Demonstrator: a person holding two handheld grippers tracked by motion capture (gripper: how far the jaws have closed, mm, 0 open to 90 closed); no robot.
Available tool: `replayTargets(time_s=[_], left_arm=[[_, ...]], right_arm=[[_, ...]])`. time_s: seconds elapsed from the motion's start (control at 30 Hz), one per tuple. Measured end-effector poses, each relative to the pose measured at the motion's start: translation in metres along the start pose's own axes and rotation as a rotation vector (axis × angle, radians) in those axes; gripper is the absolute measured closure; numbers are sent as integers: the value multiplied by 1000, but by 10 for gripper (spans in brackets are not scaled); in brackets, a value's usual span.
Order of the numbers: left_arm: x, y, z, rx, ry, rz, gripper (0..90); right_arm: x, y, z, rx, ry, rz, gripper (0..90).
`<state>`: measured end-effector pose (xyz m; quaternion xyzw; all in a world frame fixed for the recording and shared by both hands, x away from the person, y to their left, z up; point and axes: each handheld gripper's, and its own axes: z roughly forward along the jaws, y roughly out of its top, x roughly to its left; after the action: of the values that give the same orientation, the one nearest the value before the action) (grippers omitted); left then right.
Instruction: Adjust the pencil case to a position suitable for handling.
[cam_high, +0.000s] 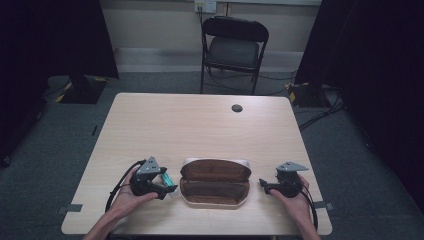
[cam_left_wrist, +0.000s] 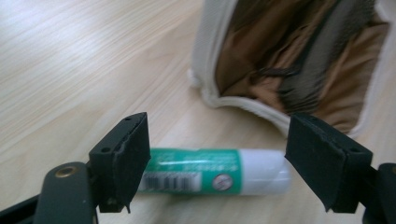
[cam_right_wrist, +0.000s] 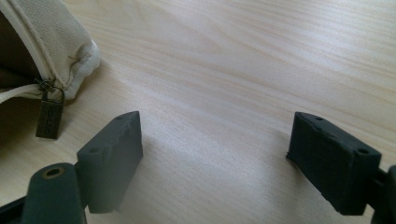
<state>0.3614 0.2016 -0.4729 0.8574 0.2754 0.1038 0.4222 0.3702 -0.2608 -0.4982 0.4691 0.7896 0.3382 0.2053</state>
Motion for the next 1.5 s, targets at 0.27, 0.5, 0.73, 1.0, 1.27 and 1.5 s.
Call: replayTargets(time_s=[0.27,0.5,0.73,1.0,1.27,1.5], left_arm=[[-13,-3,1,60,-4,75,198],[-2,-7,-2,56,37,61,206],[3,-9,-2,68,37,45,200],[17,-13,-4,55,57,-8,202],[32,-17,-5,58,73,-47,233],[36,-19,-16,50,67,-41,215]], right_arm=[[0,0,0,1,0,-3,168],[1,0,0,0,0,-3,168],[1,0,0,1,0,-2,168],[1,0,0,0,-1,-2,168],[1,0,0,-1,-1,-1,167],[1,0,0,-1,0,-2,168]])
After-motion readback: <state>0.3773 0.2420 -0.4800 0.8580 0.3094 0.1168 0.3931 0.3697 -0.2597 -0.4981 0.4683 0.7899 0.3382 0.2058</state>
